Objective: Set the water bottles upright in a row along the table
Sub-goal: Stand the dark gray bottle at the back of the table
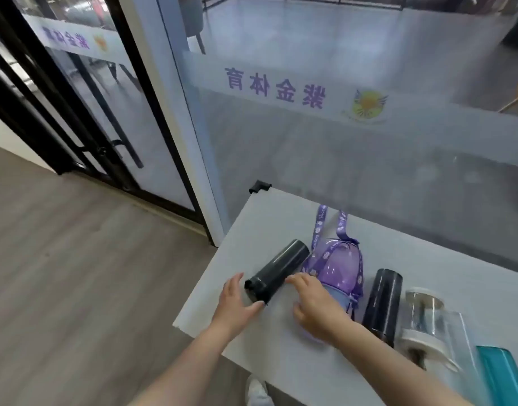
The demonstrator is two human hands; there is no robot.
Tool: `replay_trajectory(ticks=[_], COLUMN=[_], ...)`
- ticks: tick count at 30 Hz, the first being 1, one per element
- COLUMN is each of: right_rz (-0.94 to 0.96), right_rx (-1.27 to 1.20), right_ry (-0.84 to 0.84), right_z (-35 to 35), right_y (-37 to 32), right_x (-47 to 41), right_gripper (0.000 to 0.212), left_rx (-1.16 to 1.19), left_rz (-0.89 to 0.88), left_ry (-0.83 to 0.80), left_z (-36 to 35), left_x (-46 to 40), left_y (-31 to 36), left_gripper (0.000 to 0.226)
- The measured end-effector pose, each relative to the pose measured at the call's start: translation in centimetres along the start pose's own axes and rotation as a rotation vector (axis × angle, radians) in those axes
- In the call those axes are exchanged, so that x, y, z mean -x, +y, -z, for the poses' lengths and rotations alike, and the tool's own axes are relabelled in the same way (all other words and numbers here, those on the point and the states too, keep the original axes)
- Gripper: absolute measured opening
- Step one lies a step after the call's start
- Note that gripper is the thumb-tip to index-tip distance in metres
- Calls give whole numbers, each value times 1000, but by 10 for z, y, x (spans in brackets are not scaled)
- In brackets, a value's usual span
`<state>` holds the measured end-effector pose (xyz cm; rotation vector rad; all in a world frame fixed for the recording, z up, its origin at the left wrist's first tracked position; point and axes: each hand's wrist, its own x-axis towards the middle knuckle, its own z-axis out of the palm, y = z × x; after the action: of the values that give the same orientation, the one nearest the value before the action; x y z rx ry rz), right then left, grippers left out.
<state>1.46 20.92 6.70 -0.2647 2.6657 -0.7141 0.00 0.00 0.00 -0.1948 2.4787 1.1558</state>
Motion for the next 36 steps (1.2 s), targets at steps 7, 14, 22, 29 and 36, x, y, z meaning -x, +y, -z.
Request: replay_trajectory(ticks=[7, 14, 22, 29, 36], right_rz=[2, 17, 6, -58, -60], right_rx=[333, 487, 353, -48, -429], right_ry=[-32, -26, 76, 170, 228], right_z=[-17, -25, -5, 27, 59], right_y=[1, 14, 15, 26, 36], right_x=[-57, -85, -113, -146, -203], right_gripper=[73, 78, 72, 70, 58], left_rx=[-50, 15, 43, 34, 68], left_rz=[-2, -61, -293, -434, -461], left_ry=[-18, 11, 125, 160, 211], left_z=[-7, -3, 31, 58, 68], left_x=[-25, -29, -45, -90, -156], left_y=[-7, -3, 43, 99, 151], left_gripper=[89, 65, 65, 66, 68])
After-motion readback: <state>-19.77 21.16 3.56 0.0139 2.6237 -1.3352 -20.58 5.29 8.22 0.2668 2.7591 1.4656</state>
